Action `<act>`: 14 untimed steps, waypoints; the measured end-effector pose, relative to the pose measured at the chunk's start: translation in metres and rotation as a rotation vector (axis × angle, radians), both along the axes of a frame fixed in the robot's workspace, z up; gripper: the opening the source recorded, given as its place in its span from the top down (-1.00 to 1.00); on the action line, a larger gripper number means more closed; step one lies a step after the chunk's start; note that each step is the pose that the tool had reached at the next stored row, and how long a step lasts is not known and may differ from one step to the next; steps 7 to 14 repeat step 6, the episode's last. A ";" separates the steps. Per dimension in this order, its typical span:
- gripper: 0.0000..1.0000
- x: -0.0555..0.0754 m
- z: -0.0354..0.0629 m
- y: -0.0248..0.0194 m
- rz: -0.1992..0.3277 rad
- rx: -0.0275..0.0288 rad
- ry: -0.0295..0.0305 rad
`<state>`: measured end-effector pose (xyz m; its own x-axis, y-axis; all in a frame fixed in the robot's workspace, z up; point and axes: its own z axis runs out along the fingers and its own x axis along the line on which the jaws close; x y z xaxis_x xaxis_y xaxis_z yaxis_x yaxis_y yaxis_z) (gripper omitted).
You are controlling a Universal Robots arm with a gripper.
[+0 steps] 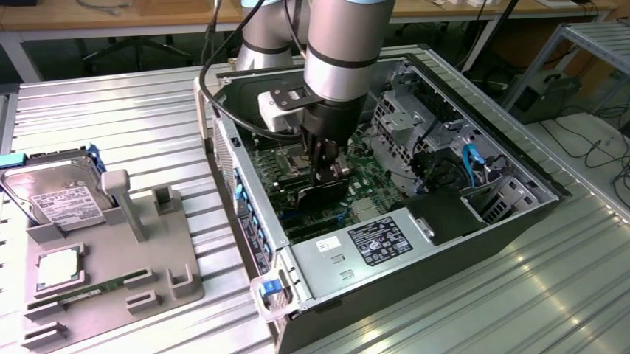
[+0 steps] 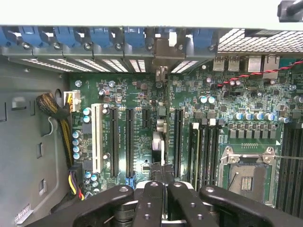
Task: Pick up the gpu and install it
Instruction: 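Insert the gpu into the slot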
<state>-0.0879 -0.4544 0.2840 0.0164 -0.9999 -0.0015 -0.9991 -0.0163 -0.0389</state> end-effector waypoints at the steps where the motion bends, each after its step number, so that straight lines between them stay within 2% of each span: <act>1: 0.79 0.000 0.0000 0.0000 0.000 -0.0001 0.0000; 14: 0.79 0.000 0.0000 0.0000 0.000 -0.0001 0.0000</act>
